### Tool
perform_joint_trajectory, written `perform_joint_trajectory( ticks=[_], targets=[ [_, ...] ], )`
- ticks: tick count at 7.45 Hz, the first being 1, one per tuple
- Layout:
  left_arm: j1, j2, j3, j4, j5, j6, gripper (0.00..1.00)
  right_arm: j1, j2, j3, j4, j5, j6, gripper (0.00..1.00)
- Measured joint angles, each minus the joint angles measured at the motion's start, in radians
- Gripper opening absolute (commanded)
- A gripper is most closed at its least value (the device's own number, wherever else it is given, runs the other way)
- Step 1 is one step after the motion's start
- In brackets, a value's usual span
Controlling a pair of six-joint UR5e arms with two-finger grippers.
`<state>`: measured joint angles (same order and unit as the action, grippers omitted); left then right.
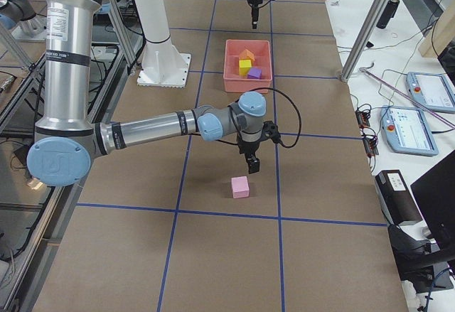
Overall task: Place blocks into pink bin with both arms
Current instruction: 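Withdraw the left gripper while the right gripper lowers onto the light pink cube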
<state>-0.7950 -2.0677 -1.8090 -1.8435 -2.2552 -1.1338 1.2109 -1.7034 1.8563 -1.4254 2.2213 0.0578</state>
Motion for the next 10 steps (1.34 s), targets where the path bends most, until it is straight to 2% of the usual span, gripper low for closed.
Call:
perform_joint_trajectory(
  ticks=[2,4,5,7,10],
  targets=[
    [-0.098,0.151,-0.024,0.000,-0.070,0.282,1.00,0.005,-0.042,-0.089,0.145,0.000,0.003,1.00],
    [-0.204,0.282,-0.021,0.001,-0.101,0.558,1.00,0.004,-0.046,-0.202,0.339,0.000,0.124,1.00],
    [-0.241,0.323,-0.015,0.001,-0.104,0.656,1.00,0.003,-0.046,-0.227,0.403,0.001,0.190,1.00],
    [-0.264,0.355,-0.011,0.001,-0.105,0.731,1.00,-0.001,-0.045,-0.243,0.443,0.003,0.256,1.00],
    [-0.262,0.360,-0.003,0.001,-0.105,0.742,1.00,-0.042,-0.040,-0.242,0.475,0.005,0.359,1.00]
  ],
)
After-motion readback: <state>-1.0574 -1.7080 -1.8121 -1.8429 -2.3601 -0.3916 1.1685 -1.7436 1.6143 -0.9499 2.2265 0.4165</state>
